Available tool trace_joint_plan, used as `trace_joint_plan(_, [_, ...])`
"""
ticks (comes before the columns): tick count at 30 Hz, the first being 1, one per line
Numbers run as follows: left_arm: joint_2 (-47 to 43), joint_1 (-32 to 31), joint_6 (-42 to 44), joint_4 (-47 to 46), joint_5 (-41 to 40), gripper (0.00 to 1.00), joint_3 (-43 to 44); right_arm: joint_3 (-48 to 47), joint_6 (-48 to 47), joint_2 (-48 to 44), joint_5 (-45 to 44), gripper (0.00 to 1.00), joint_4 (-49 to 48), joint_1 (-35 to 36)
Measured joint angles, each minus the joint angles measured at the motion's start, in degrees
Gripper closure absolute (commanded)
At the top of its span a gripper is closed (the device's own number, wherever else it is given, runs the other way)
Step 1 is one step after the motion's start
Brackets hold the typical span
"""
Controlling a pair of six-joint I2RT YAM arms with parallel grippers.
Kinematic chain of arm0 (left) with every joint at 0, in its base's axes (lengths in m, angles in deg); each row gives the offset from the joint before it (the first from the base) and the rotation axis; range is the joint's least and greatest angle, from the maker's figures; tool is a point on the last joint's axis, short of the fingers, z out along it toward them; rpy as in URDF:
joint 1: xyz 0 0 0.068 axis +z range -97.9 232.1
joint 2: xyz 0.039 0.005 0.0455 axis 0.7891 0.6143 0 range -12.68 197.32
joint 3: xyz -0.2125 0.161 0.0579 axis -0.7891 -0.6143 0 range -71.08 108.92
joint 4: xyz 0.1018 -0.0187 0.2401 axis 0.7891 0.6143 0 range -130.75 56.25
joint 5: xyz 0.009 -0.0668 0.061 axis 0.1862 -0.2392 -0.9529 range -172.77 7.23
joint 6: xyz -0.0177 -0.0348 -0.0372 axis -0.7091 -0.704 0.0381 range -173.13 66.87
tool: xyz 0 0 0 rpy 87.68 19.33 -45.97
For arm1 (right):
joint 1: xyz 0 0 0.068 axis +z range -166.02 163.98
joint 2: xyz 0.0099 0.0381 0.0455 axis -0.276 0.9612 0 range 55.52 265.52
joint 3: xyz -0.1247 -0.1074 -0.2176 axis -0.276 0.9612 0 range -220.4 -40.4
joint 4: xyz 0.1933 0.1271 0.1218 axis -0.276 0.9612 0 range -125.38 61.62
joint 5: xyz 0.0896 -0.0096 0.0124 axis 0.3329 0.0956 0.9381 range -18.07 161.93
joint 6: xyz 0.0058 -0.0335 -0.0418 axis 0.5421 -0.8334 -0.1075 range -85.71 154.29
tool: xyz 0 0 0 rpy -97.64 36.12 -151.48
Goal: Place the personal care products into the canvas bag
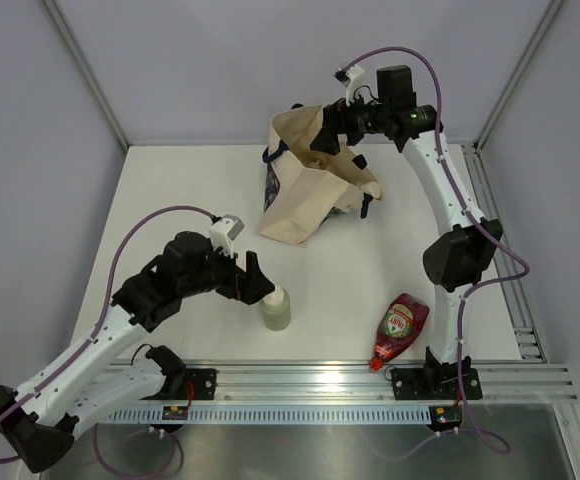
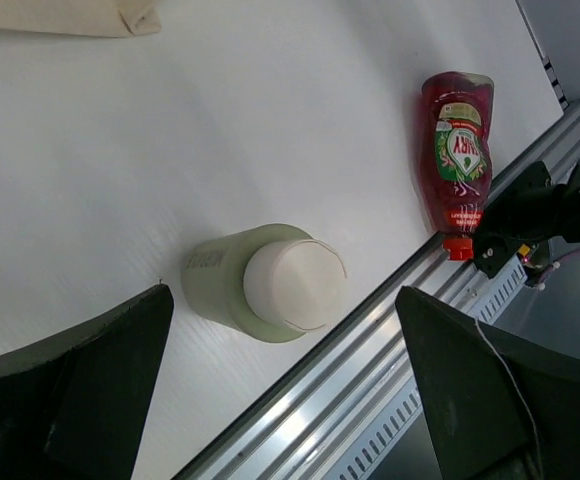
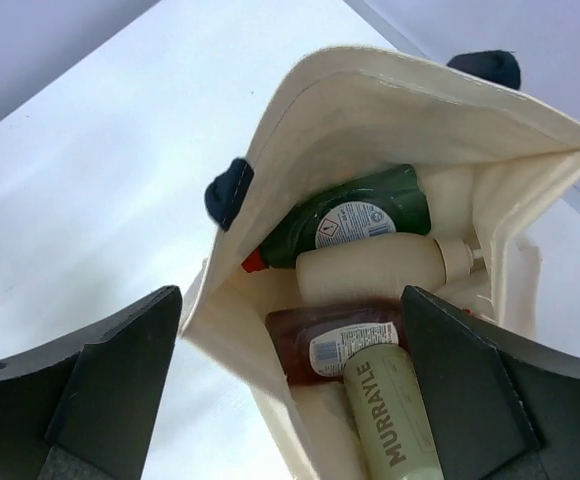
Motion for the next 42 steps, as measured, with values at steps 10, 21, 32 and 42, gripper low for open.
trace_joint_plan(10, [0.0, -9.2, -0.3, 6.8, -6.5, 0.01, 2.2, 22.9, -5.0, -12.1, 9.8, 0.01, 2.2, -10.1])
trace_joint_plan(21, [16.6, -19.8, -1.5, 8.9, -18.8, 0.01, 9.3, 48.7, -9.2, -29.3, 13.8, 0.0, 2.7, -12.4])
trace_joint_plan(32, [19.6, -21.4, -1.3, 4.2, -25.2, 0.01, 4.2, 52.9, -8.7, -31.6, 14.8, 0.0, 0.7, -13.2])
trace_joint_plan(42, [24.9, -21.5, 0.7, -0.2, -27.4, 0.39, 3.7, 54.1, -7.9, -32.1, 14.8, 0.0, -0.6, -13.2])
